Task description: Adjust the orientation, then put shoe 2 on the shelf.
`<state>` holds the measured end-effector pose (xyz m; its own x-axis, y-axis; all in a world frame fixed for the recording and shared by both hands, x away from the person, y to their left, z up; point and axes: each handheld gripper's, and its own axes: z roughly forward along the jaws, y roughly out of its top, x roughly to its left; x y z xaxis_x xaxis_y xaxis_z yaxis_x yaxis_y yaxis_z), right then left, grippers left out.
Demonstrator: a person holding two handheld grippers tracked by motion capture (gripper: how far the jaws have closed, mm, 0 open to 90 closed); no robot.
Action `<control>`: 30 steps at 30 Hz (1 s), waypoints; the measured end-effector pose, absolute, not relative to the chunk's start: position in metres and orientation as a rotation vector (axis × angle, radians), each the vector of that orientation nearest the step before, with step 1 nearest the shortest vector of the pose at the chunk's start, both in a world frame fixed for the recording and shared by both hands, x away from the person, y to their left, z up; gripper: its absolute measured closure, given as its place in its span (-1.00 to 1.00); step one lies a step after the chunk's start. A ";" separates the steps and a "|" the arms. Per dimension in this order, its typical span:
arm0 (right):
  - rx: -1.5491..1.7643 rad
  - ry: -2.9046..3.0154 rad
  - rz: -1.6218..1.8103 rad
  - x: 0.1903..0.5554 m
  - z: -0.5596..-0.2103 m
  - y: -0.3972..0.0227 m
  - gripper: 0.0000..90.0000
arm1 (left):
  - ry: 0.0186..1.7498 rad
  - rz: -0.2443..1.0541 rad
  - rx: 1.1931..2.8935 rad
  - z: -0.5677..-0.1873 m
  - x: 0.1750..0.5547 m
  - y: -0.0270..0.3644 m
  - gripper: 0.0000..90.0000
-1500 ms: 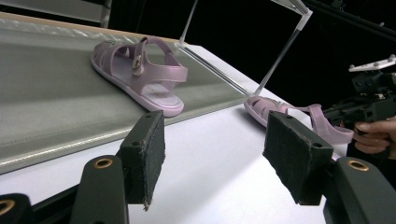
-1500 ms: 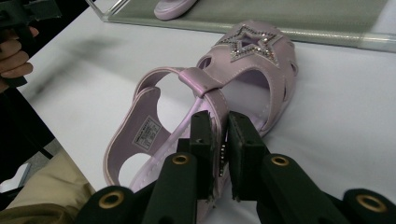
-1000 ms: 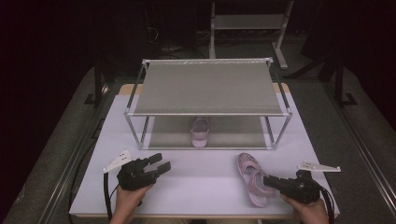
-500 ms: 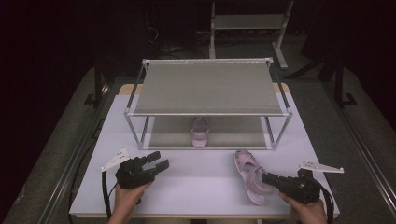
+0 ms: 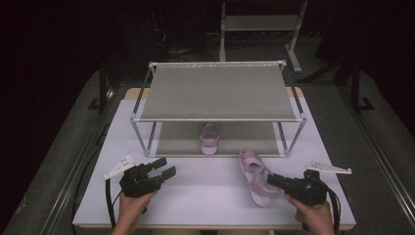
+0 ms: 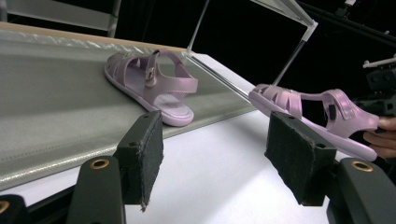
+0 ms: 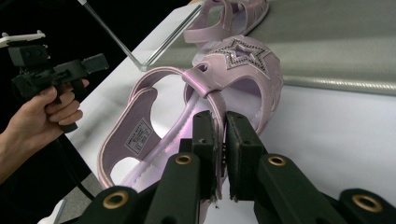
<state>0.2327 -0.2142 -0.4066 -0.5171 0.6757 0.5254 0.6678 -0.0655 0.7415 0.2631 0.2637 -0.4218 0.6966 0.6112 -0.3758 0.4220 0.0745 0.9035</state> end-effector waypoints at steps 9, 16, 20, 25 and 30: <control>1.531 2.115 1.707 0.245 -0.403 -0.206 0.83 | 0.871 0.169 1.577 -0.424 0.264 0.264 -0.20; 1.534 2.115 1.714 0.251 -0.405 -0.200 0.83 | 0.874 0.167 1.576 -0.424 0.266 0.264 -0.20; 1.539 2.102 1.719 0.254 -0.406 -0.199 0.83 | 0.877 0.165 1.575 -0.425 0.266 0.265 -0.20; 1.554 2.084 1.738 0.257 -0.407 -0.197 0.83 | 0.880 0.163 1.568 -0.425 0.265 0.266 -0.20; 1.553 2.070 1.761 0.264 -0.406 -0.194 0.83 | 0.882 0.166 1.570 -0.425 0.266 0.266 -0.20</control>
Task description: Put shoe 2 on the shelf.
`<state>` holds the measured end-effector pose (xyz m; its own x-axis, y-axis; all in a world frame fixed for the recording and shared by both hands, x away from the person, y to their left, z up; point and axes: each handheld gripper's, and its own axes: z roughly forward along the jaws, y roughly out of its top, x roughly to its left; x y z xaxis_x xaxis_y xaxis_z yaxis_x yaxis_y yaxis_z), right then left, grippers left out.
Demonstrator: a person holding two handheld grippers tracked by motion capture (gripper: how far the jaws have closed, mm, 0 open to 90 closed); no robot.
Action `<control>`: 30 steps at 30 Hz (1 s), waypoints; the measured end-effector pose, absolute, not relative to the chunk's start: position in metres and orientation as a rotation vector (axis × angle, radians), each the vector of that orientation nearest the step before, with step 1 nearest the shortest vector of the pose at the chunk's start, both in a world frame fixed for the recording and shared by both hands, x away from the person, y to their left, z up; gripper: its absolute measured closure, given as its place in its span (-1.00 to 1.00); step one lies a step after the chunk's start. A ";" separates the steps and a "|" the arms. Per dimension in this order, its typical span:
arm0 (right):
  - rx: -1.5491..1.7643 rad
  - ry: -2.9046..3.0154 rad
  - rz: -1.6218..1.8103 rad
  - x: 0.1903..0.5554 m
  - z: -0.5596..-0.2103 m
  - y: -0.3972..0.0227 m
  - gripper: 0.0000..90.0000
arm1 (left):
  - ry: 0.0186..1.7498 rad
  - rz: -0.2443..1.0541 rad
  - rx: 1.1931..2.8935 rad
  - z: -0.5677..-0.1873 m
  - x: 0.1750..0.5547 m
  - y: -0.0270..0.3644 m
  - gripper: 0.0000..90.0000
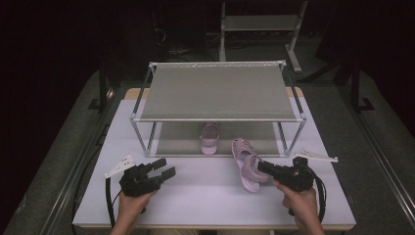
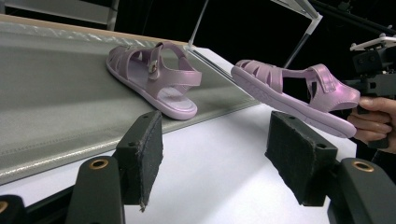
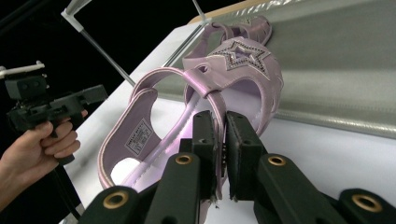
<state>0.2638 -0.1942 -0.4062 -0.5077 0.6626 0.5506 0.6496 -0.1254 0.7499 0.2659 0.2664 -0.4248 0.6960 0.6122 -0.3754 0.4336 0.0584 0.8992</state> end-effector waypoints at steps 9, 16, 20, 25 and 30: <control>1.549 2.028 1.799 0.275 -0.403 -0.189 0.83 | 0.890 0.166 1.569 -0.426 0.267 0.270 -0.20; 1.553 2.002 1.795 0.284 -0.400 -0.183 0.83 | 0.898 0.164 1.563 -0.426 0.268 0.271 -0.21; 1.568 1.985 1.791 0.290 -0.402 -0.181 0.83 | 0.897 0.164 1.565 -0.426 0.269 0.271 -0.22; 1.581 1.955 1.794 0.296 -0.405 -0.177 0.83 | 0.893 0.156 1.566 -0.427 0.269 0.269 -0.22; 1.591 1.921 1.780 0.306 -0.407 -0.172 0.83 | 0.886 0.159 1.574 -0.426 0.270 0.268 -0.22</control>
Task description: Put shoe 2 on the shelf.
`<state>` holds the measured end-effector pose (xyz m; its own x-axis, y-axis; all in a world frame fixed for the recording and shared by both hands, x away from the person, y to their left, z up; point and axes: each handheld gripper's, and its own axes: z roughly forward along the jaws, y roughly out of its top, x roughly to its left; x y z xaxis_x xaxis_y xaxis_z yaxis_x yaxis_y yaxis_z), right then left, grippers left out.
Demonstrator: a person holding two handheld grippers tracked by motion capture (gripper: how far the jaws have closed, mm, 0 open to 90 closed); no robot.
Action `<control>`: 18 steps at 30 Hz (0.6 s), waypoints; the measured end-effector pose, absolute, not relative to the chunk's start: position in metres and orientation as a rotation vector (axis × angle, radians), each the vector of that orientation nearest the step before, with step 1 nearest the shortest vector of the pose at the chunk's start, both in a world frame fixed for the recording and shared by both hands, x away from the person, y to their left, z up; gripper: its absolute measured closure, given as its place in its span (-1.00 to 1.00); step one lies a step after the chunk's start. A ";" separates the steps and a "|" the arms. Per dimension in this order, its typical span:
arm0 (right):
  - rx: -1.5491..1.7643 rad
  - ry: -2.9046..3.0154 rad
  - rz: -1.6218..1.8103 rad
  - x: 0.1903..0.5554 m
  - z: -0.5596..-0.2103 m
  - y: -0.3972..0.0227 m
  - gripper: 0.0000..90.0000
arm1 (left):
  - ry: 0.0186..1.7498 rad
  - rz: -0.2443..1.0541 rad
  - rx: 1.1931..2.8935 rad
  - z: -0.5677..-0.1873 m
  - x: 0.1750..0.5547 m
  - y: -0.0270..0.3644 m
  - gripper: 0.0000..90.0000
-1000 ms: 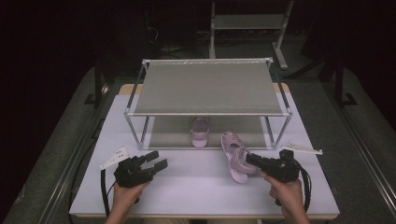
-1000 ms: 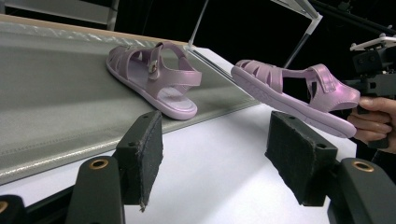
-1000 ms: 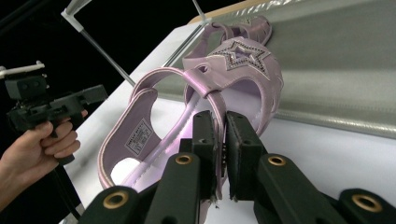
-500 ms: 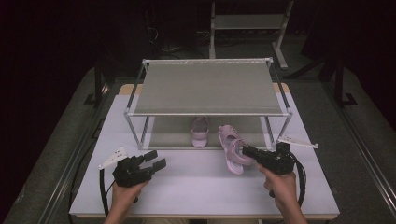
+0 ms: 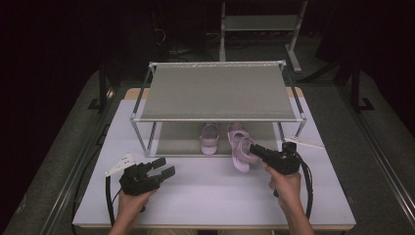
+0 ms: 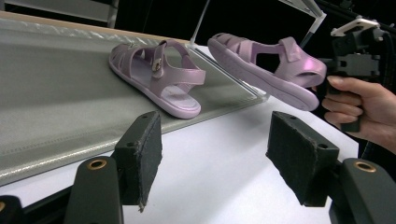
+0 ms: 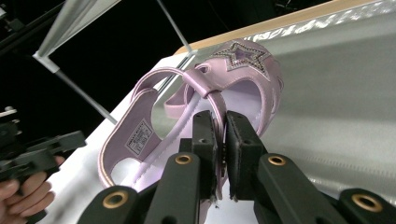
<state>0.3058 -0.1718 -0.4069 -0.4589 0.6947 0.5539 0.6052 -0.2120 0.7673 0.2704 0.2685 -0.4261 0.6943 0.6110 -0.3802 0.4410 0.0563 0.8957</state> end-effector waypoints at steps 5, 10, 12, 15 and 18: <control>1.593 1.918 1.753 0.312 -0.408 -0.168 0.83 | 0.884 0.156 1.568 -0.425 0.272 0.268 -0.22; 1.569 1.910 1.719 0.321 -0.410 -0.164 0.83 | 0.884 0.145 1.570 -0.427 0.274 0.266 -0.22; 1.558 1.906 1.703 0.325 -0.411 -0.162 0.83 | 0.879 0.140 1.568 -0.427 0.275 0.264 -0.22; 1.564 1.898 1.696 0.328 -0.411 -0.160 0.83 | 0.879 0.135 1.569 -0.428 0.276 0.264 -0.22; 1.560 1.887 1.692 0.335 -0.412 -0.156 0.83 | 0.877 0.132 1.568 -0.428 0.276 0.264 -0.22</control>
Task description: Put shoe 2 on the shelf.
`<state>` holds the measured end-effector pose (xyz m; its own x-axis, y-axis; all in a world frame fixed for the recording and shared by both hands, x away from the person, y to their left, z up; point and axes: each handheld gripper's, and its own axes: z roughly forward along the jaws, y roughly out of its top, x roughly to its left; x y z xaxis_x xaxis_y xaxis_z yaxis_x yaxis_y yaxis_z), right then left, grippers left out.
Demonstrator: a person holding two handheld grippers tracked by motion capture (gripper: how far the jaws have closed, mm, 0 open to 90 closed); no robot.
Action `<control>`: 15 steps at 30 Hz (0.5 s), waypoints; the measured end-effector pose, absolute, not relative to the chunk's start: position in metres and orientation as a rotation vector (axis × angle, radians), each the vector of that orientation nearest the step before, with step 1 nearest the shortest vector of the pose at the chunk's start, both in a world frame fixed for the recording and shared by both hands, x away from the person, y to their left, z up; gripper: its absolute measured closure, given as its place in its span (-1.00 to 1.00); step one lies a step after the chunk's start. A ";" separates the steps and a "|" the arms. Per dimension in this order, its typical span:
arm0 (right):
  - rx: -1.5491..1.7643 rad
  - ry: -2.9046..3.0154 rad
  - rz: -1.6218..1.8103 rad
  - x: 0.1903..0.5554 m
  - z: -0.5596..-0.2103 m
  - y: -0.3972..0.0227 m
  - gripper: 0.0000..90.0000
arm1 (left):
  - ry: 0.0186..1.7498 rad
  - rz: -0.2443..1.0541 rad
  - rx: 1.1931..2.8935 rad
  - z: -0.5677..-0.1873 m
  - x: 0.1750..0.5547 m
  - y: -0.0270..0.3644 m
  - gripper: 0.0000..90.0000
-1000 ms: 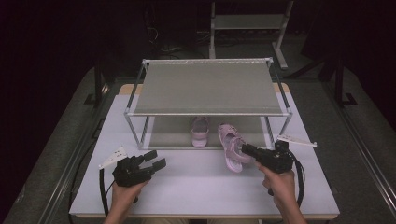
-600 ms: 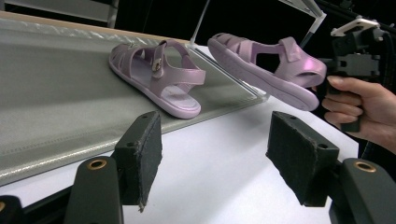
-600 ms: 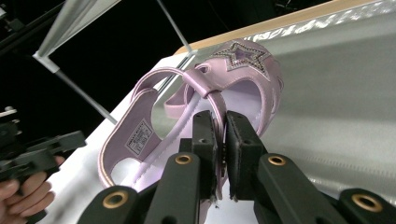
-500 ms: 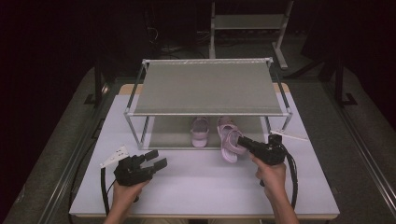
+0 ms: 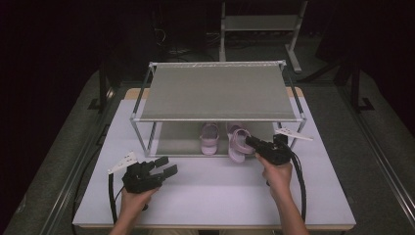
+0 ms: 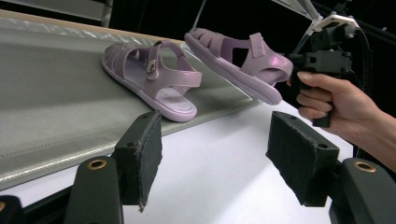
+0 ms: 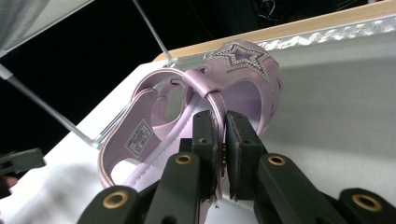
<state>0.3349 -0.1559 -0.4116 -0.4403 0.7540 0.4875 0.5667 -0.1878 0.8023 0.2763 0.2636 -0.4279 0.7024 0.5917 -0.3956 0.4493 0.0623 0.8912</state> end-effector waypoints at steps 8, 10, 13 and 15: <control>1.577 1.890 1.651 0.348 -0.423 -0.148 0.83 | 0.881 0.131 1.556 -0.428 0.275 0.267 -0.22; 1.606 1.866 1.655 0.353 -0.426 -0.147 0.83 | 0.883 0.132 1.552 -0.428 0.274 0.268 -0.22; 1.617 1.872 1.641 0.355 -0.427 -0.145 0.83 | 0.883 0.130 1.551 -0.429 0.274 0.267 -0.22; 1.599 1.878 1.594 0.361 -0.430 -0.142 0.83 | 0.885 0.125 1.554 -0.429 0.273 0.266 -0.22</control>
